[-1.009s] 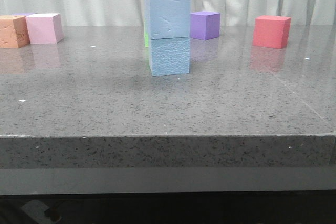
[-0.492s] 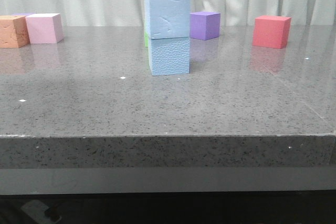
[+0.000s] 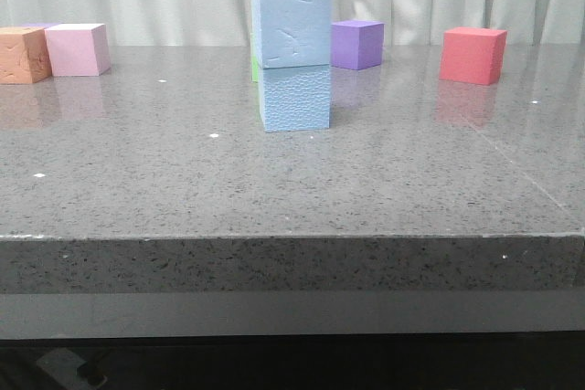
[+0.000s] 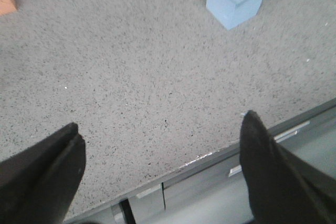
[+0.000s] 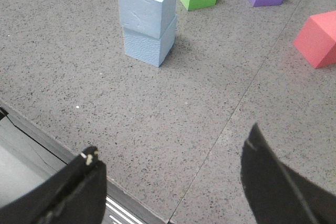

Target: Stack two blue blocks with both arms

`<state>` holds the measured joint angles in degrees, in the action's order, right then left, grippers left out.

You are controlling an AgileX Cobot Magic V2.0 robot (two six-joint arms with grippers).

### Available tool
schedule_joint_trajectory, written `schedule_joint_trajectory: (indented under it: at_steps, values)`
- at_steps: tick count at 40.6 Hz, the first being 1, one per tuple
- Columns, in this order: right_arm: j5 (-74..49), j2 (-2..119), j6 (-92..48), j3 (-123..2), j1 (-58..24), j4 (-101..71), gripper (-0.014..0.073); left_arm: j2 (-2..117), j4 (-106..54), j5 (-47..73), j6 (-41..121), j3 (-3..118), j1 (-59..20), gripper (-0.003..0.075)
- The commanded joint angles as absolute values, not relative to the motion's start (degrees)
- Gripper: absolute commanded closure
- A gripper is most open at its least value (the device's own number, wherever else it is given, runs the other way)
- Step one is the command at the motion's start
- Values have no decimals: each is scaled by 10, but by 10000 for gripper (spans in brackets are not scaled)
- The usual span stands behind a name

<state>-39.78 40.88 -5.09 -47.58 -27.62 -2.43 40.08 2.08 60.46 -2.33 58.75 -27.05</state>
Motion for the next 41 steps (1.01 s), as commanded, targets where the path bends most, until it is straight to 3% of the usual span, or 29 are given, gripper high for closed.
schedule_joint_trajectory:
  at_steps: [1,18,21,26,34,39,41]
  values:
    - [-366,406,-56,-490,-272,-25,50,335,20,542,-32,563,-272,135]
    - [-369,406,-56,-490,-272,-25,50,255,19,522,-32,482,-272,137]
    - [-369,406,-56,-490,-272,-25,62,255,19,512,-32,478,-272,177]
    - [-368,406,-56,-490,-272,-25,198,255,19,494,-32,476,-272,350]
    - [-368,406,-56,-490,-272,-36,561,255,19,472,-32,476,-272,624]
    - [-368,406,-56,-490,-272,-40,713,255,19,468,-32,476,-272,739]
    - [-366,406,-56,-490,-272,-41,708,255,19,466,-32,476,-272,741]
